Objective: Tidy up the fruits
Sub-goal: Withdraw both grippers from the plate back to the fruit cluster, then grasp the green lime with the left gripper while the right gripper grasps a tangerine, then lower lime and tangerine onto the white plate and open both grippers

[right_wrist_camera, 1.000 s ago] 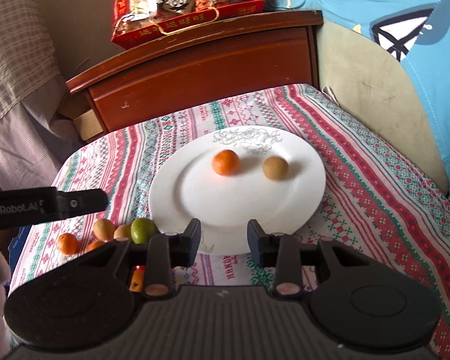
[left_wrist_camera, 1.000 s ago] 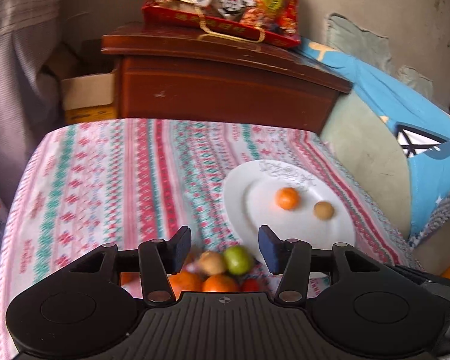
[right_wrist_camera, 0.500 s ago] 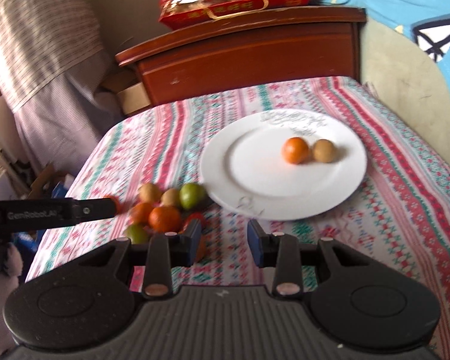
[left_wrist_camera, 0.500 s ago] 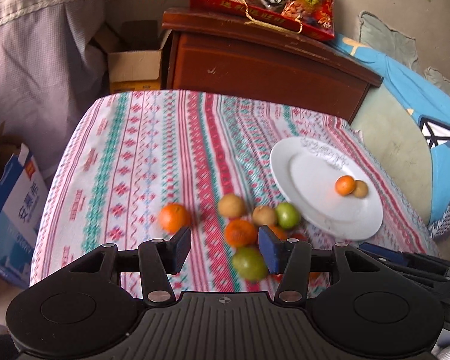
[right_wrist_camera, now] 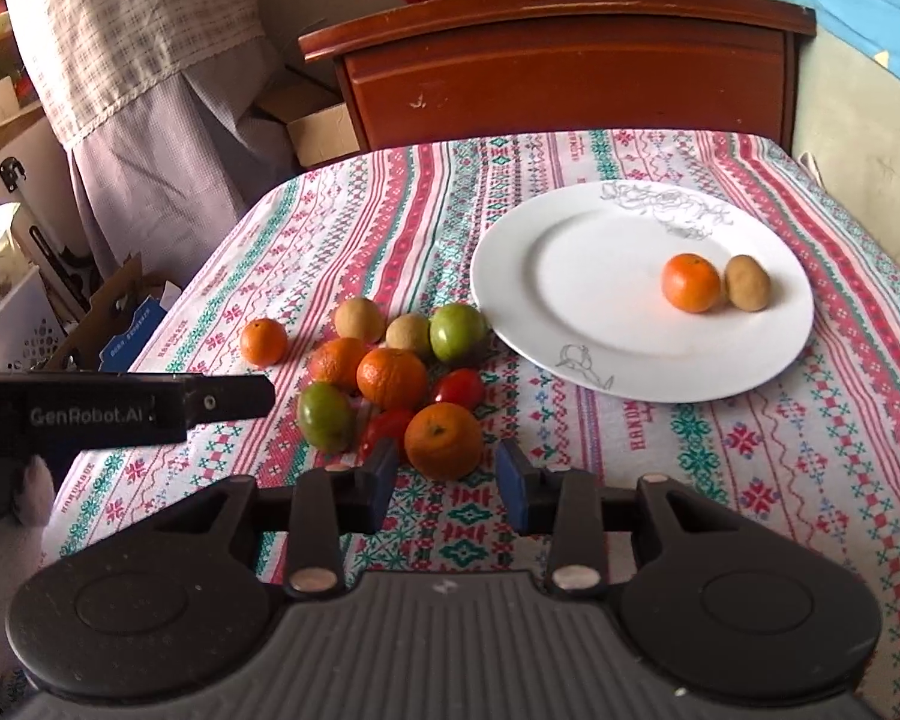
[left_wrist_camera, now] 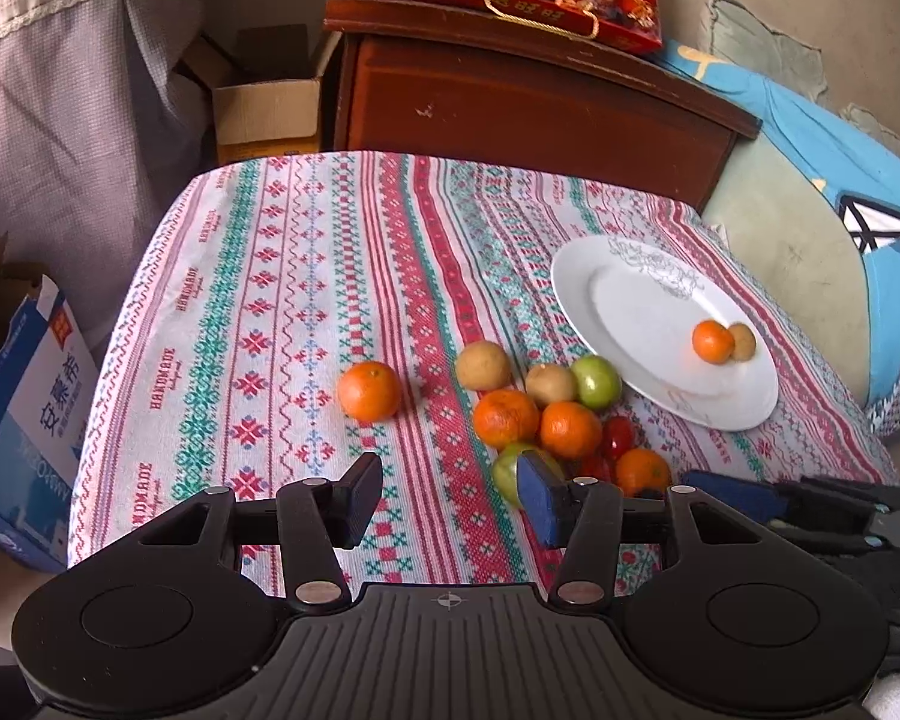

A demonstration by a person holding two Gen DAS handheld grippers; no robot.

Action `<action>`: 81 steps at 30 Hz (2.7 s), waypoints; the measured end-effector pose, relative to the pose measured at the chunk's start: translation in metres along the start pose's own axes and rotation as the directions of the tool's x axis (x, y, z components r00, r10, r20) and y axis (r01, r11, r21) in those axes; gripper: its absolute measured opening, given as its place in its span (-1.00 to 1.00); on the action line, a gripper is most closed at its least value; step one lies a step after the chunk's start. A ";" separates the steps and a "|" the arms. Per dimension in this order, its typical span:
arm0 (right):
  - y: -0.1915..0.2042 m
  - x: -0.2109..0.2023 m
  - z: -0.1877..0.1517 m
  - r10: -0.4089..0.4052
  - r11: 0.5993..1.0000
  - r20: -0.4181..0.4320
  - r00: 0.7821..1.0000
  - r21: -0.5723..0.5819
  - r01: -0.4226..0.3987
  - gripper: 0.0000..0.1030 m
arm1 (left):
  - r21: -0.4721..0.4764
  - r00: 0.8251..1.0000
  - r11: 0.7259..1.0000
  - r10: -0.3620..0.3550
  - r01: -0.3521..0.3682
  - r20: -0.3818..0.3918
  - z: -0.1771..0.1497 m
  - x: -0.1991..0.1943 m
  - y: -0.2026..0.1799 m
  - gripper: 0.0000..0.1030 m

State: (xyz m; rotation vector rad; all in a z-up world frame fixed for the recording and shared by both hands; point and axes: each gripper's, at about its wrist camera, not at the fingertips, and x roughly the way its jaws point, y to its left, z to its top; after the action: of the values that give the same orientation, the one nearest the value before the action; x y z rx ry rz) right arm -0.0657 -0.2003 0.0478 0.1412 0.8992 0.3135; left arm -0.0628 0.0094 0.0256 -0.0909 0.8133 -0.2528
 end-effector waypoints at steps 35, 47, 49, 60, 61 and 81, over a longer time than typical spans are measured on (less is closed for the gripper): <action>-0.014 0.005 0.001 -0.017 0.999 -0.008 1.000 0.051 0.017 -0.34 | 0.235 1.000 0.972 -0.001 -0.006 0.027 -0.019 0.030 -0.039 -0.23; -0.015 0.005 0.001 -0.005 0.998 -0.006 1.000 0.062 0.006 -0.40 | 0.246 0.999 0.969 -0.009 -0.001 0.040 -0.021 0.028 -0.040 -0.39; -0.015 0.004 0.001 -0.005 0.998 -0.004 1.000 0.063 0.005 -0.40 | 0.236 0.999 0.972 -0.004 -0.006 0.041 -0.021 0.026 -0.038 -0.39; -0.018 -0.017 0.021 -0.050 0.996 0.084 0.995 0.077 0.044 -0.41 | 0.189 0.990 0.981 -0.069 0.045 0.121 0.001 0.002 -0.044 -0.39; -0.020 -0.019 0.025 -0.056 0.996 0.083 0.995 0.075 0.050 -0.41 | 0.184 0.989 0.981 -0.083 0.060 0.124 0.005 0.001 -0.046 -0.39; -0.069 0.000 0.048 -0.128 0.976 0.052 0.990 0.183 0.117 -0.41 | 0.183 0.988 0.977 -0.128 0.111 0.086 0.050 0.057 -0.075 -0.38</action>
State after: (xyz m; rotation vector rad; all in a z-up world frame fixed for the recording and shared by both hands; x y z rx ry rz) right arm -0.0130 -0.2654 0.0600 0.2603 0.8681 0.1118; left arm -0.0030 -0.0783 0.0327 0.0154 0.6862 -0.4305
